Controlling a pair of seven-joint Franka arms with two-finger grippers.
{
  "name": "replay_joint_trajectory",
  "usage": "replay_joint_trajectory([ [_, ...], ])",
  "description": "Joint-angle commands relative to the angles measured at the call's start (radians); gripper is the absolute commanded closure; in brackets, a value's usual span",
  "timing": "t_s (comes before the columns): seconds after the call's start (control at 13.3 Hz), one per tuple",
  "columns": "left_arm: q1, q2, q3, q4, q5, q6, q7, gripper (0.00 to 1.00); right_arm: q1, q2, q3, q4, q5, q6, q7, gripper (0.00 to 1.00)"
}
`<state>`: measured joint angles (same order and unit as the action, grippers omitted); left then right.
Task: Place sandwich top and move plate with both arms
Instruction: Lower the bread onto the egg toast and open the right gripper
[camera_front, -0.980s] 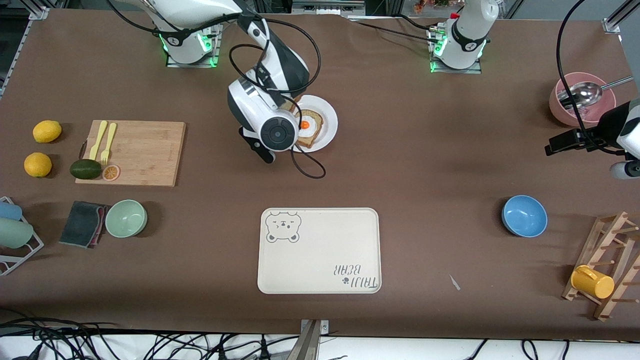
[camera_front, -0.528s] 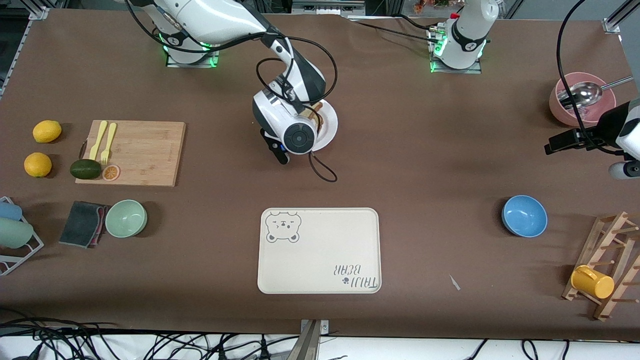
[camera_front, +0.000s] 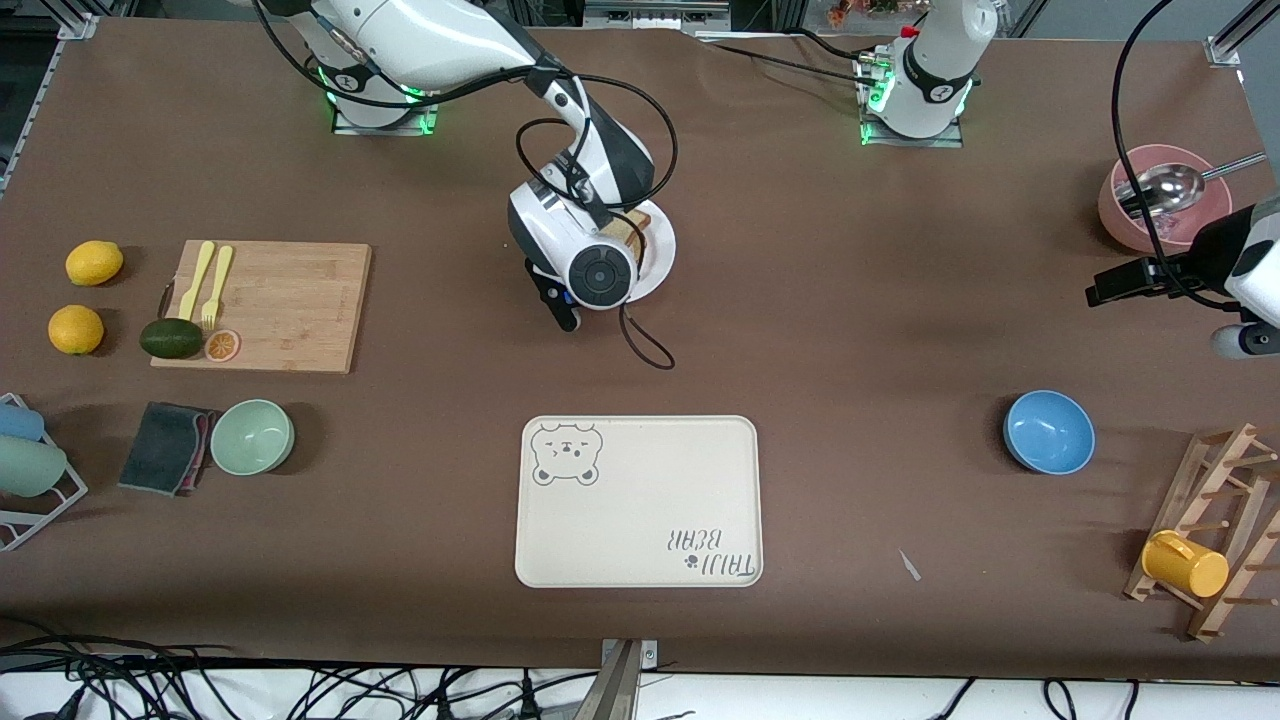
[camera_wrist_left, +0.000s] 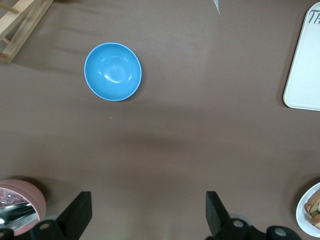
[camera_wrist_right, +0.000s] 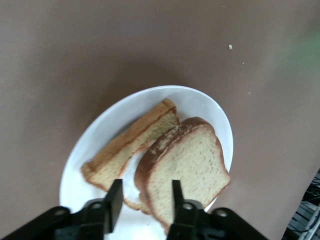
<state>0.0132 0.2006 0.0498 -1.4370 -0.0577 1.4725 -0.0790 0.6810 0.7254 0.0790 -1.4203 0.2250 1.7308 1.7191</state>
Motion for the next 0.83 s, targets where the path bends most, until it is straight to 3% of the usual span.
replay_joint_trajectory([
  [0.0, 0.005, -0.012, -0.001, -0.011, -0.031, -0.006, 0.002, 0.00, -0.033, 0.000, -0.010, 0.084, 0.004, -0.075, -0.006, 0.00],
  [0.15, 0.005, -0.010, -0.001, -0.011, -0.031, -0.005, 0.004, 0.00, -0.099, -0.012, -0.008, 0.153, 0.004, -0.167, -0.120, 0.00],
  [0.38, -0.007, 0.003, -0.001, -0.017, -0.021, 0.005, 0.004, 0.00, -0.182, -0.059, -0.010, 0.169, -0.012, -0.217, -0.352, 0.00],
  [0.6, -0.009, 0.010, -0.001, -0.017, -0.027, 0.005, 0.004, 0.00, -0.219, -0.118, -0.010, 0.169, -0.204, -0.227, -0.600, 0.00],
  [0.75, -0.009, 0.008, -0.002, -0.019, -0.028, 0.012, 0.004, 0.00, -0.254, -0.156, -0.048, 0.167, -0.237, -0.252, -0.804, 0.00],
])
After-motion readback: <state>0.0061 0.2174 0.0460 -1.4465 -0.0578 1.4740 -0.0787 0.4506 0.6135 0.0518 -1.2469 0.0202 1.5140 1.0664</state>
